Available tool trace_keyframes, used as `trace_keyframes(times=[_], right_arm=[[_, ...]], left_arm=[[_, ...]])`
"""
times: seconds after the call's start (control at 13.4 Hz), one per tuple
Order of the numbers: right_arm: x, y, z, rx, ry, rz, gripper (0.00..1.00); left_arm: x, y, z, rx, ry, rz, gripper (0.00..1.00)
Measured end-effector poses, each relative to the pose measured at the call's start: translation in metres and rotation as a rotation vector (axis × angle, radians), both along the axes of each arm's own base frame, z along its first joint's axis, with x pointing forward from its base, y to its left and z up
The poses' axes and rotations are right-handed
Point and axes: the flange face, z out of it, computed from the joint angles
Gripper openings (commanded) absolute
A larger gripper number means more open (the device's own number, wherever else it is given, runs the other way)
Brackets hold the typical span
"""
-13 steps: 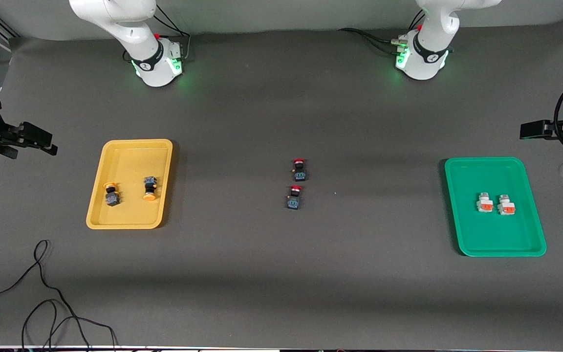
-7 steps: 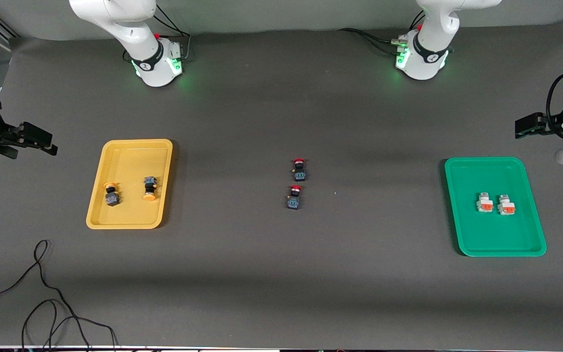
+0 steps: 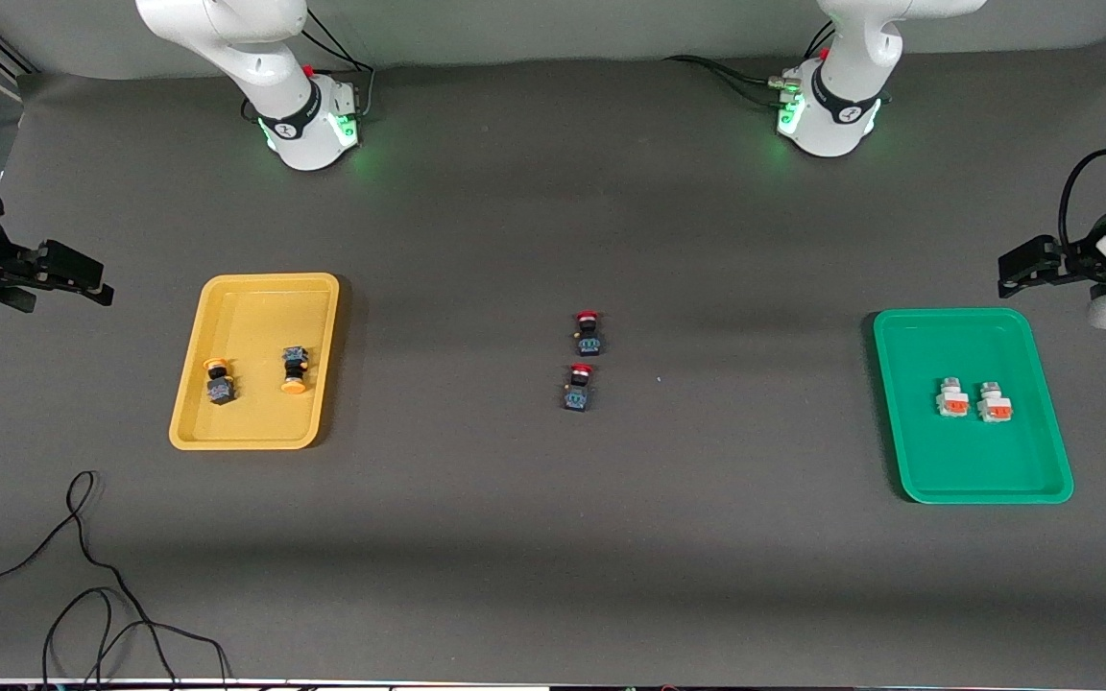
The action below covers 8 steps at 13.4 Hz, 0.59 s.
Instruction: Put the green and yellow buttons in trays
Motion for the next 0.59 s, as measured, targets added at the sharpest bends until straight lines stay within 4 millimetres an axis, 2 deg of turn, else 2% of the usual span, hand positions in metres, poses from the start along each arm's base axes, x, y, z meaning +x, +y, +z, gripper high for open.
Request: trace_keyframes(times=[0.59], right_arm=[[0.0002, 0.0, -0.0004, 0.0, 0.001, 0.0, 1.0]], left_arm=[[-0.0009, -0.0034, -0.0078, -0.003, 0.039, -0.002, 1.0]])
